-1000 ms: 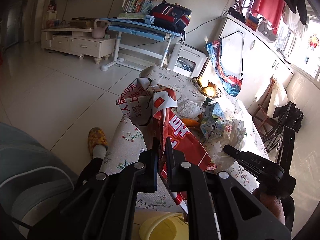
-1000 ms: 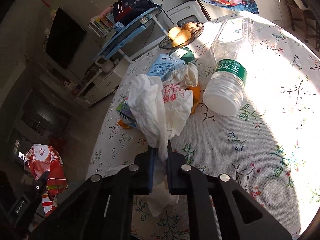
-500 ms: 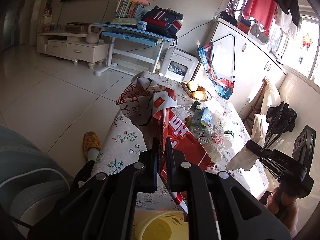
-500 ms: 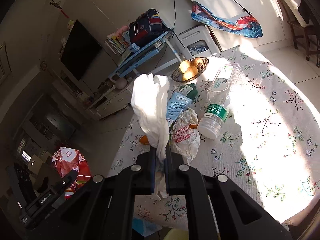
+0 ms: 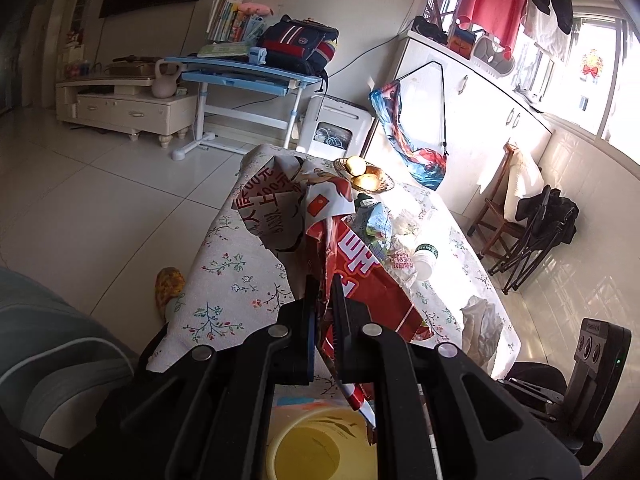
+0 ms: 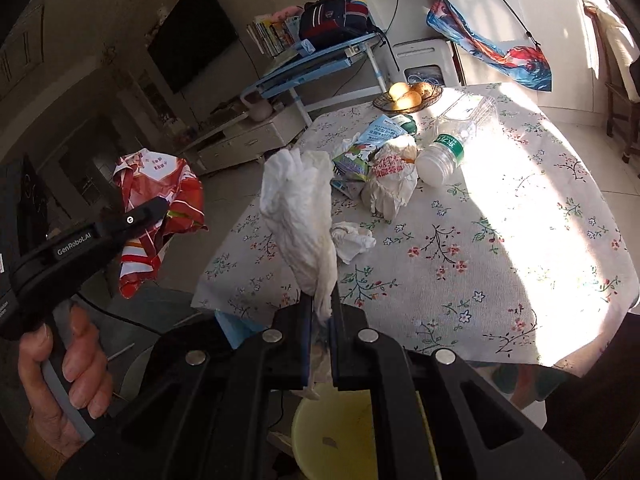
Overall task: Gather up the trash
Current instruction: 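Drop the tissue into the yellow basin with the right tool while the left tool drops the wrapper there, then move both open tools back toward the items on the table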
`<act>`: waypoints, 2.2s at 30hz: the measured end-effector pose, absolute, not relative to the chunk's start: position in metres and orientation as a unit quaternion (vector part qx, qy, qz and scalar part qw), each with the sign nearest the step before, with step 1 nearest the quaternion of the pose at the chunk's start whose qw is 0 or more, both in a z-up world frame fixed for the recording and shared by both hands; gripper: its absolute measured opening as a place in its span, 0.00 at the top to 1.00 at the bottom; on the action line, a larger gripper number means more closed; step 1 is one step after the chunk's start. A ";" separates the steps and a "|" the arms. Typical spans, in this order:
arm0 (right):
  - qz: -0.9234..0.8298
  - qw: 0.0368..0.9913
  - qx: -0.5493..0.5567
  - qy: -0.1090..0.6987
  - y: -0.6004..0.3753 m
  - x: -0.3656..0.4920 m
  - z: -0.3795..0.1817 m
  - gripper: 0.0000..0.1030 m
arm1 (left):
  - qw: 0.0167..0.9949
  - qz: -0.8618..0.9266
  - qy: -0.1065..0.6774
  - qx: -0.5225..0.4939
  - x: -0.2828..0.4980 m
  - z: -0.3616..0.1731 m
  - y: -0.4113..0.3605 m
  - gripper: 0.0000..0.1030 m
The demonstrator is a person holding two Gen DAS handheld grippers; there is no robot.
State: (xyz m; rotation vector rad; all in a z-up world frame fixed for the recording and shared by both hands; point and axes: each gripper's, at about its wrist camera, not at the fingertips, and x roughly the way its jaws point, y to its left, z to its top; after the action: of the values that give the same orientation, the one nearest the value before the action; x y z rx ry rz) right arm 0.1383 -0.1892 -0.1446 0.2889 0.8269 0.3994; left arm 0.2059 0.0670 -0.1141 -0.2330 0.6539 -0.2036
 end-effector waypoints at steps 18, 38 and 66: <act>0.155 0.833 0.076 0.526 -0.180 0.122 -0.214 0.51 | 0.925 -0.136 0.347 -0.076 0.158 -0.124 0.040 0.93; 0.034 0.909 0.163 0.383 -0.246 0.092 -0.157 0.32 | 0.862 -0.184 0.472 0.026 0.114 -0.199 -0.022 0.86; 0.057 0.952 0.077 0.289 -0.201 0.051 -0.117 0.29 | 0.961 -0.040 0.273 0.028 0.051 -0.082 0.025 0.14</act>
State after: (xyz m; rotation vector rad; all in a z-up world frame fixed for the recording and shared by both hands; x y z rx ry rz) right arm 0.0508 -0.2012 -0.1167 0.1571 0.5878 0.1154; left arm 0.0513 0.0254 -0.0815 0.0567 0.5531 -0.0801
